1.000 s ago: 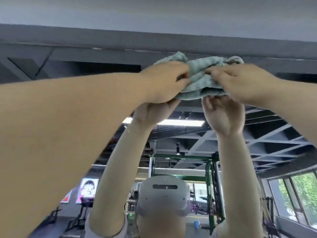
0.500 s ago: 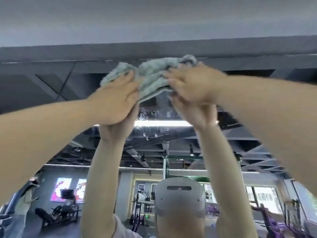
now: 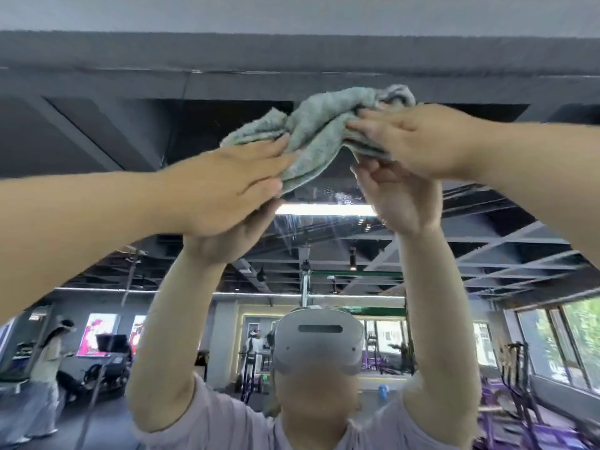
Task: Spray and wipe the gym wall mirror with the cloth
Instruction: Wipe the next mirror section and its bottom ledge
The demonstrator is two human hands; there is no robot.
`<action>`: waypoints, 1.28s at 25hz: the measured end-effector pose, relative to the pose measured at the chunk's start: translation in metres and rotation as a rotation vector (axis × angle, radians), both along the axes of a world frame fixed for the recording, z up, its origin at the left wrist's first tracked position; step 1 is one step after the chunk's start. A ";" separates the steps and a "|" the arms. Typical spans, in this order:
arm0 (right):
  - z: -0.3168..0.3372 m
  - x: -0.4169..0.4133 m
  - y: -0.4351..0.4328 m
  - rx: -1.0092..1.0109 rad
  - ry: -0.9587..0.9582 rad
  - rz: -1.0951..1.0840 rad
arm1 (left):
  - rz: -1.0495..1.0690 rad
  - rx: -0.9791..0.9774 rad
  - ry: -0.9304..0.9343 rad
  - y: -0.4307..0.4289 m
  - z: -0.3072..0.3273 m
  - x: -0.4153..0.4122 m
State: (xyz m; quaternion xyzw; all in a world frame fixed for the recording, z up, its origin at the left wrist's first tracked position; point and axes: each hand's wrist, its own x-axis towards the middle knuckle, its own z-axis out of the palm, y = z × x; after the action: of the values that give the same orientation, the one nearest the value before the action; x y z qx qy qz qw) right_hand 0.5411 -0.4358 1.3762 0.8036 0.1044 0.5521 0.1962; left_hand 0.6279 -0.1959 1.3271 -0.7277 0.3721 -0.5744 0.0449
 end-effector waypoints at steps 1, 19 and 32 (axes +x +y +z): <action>-0.010 0.002 0.007 0.002 0.004 -0.007 | -0.029 0.007 0.012 0.007 0.001 -0.002; -0.089 0.021 0.038 -0.101 -0.294 0.113 | 0.002 -0.230 -0.190 0.025 -0.033 0.008; -0.108 0.031 0.031 -0.346 -0.177 0.080 | 0.169 0.008 -0.336 0.041 -0.075 0.041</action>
State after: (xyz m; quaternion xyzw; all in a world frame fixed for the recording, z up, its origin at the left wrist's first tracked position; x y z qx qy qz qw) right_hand 0.5716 -0.4052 1.2682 0.7014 0.2119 0.6019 0.3175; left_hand 0.6688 -0.1553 1.2521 -0.6500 0.2990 -0.6807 0.1574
